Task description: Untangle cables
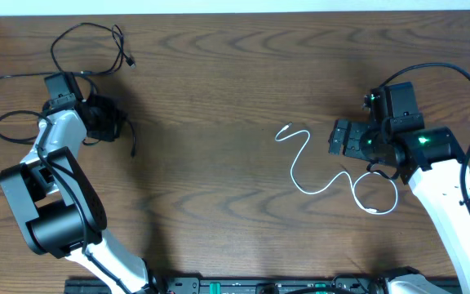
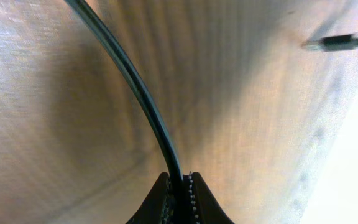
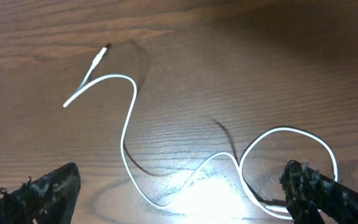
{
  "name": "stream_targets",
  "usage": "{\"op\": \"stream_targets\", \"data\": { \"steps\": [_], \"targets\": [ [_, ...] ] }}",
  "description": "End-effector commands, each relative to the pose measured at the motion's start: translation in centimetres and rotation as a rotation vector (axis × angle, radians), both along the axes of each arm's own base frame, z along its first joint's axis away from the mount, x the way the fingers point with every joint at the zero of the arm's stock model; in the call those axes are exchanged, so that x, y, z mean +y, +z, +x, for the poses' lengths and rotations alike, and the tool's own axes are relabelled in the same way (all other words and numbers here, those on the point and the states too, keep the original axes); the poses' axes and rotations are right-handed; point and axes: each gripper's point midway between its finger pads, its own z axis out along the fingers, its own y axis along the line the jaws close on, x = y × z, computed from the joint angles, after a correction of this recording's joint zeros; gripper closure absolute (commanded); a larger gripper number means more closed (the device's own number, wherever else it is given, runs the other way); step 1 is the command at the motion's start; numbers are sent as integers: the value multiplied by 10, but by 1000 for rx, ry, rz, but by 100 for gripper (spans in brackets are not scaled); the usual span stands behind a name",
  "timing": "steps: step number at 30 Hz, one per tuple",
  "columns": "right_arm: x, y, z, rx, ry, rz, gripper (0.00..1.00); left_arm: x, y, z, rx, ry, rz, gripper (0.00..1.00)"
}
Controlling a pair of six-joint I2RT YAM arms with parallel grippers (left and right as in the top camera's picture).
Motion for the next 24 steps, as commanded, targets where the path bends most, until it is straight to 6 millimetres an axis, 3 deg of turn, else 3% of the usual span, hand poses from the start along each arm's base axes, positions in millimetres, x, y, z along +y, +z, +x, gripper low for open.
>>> {"op": "stream_targets", "data": {
  "steps": [1,4,13,19,24],
  "targets": [
    [0,-2,-2,6,-6,5,1,5,19,16,-56,107,-79,93],
    [0,-2,-2,6,-6,5,1,18,25,27,-109,128,-22,92],
    [-1,-1,-1,4,-8,4,1,58,15,18,-60,128,265,92],
    [-1,-1,-1,1,-8,4,1,59,34,45,-203,36,347,92],
    [-1,-1,-1,1,-8,4,1,55,40,54,-250,-19,396,92]
  ]
}}
